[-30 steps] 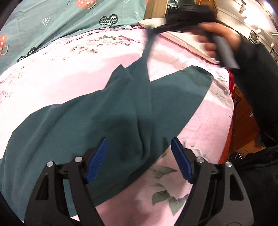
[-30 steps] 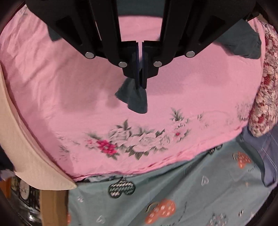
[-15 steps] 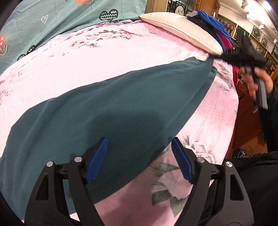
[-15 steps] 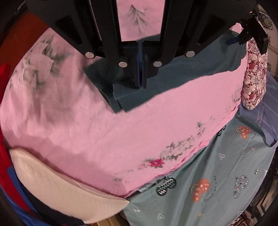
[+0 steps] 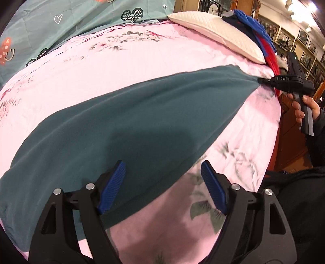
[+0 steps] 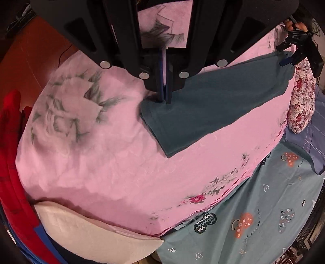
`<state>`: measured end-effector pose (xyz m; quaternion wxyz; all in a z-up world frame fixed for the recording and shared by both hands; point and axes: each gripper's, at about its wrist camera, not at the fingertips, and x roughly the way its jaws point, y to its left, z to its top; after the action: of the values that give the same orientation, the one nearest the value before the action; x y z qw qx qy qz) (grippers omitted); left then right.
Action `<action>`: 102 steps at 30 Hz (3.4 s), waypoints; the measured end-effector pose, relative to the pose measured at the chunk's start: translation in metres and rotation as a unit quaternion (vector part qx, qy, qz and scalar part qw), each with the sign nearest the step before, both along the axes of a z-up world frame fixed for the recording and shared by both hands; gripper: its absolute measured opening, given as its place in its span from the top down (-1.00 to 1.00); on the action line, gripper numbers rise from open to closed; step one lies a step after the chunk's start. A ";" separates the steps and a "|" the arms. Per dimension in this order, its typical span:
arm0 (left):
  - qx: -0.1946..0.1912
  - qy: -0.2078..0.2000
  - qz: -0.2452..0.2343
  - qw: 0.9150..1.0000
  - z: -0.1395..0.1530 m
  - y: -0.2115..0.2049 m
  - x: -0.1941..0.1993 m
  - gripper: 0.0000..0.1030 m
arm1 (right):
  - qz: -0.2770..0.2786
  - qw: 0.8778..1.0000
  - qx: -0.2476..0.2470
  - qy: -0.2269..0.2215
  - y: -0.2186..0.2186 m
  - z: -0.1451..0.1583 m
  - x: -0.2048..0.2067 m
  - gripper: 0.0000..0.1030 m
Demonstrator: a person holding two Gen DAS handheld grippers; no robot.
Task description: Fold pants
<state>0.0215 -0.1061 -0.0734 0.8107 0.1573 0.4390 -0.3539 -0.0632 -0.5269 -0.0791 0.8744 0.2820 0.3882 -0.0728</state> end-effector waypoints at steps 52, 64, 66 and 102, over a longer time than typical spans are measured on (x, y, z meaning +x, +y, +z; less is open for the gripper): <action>0.003 0.005 0.101 0.995 0.002 0.073 0.030 -0.55 | 0.078 0.983 -0.105 0.127 -0.013 0.004 0.120 0.92; 0.003 0.007 0.106 0.994 -0.001 0.075 0.029 -0.55 | 0.070 0.979 -0.131 0.136 -0.014 0.004 0.134 0.93; 0.004 0.007 0.106 0.994 -0.002 0.076 0.028 -0.57 | 0.071 0.975 -0.145 0.151 -0.011 -0.008 0.136 0.89; 0.066 -0.013 0.205 0.976 -0.005 0.147 0.023 -0.58 | 0.471 0.859 -0.192 0.067 0.346 0.015 0.092 0.40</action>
<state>0.0445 0.0412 -0.0787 0.8596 0.1216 0.4736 -0.1484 0.0290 -0.1811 -0.0642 0.8131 -0.1130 0.5106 0.2558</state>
